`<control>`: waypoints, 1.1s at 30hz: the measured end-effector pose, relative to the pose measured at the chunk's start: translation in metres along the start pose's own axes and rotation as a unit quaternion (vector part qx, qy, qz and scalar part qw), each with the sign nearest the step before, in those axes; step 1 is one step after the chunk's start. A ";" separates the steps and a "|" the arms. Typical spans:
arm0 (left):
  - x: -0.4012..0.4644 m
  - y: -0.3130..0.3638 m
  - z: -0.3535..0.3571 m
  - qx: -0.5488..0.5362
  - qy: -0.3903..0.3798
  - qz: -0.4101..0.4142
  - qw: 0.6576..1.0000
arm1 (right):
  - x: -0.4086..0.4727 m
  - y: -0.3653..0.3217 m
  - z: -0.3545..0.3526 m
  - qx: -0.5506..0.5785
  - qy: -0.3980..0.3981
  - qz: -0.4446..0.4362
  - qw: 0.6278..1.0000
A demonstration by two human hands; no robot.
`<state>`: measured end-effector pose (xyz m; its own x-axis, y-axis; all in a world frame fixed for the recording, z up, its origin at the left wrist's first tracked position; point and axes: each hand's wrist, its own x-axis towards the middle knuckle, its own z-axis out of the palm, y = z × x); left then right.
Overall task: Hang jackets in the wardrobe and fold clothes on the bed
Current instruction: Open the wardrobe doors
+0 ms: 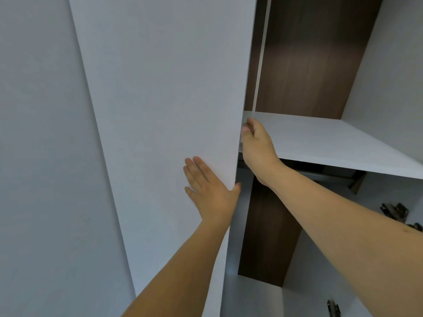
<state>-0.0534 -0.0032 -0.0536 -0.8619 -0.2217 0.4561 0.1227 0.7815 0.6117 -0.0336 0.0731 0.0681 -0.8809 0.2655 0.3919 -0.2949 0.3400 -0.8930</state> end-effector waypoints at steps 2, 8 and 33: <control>0.001 -0.001 0.004 0.009 0.007 0.003 1.000 | 0.007 -0.001 0.005 0.007 -0.020 0.003 1.000; -0.010 0.005 -0.006 -0.009 -0.002 -0.012 1.000 | 0.003 -0.015 0.007 0.010 -0.013 0.055 0.998; -0.095 -0.074 -0.113 -0.158 -0.032 0.009 0.987 | -0.129 -0.055 0.053 0.093 -0.027 -0.067 0.993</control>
<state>0.0752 -0.1051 -0.0694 -0.8859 -0.1641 0.4340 0.2779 0.5613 0.7795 0.0772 -0.0275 0.0552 -0.8461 0.1782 0.5023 -0.4701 0.1947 -0.8609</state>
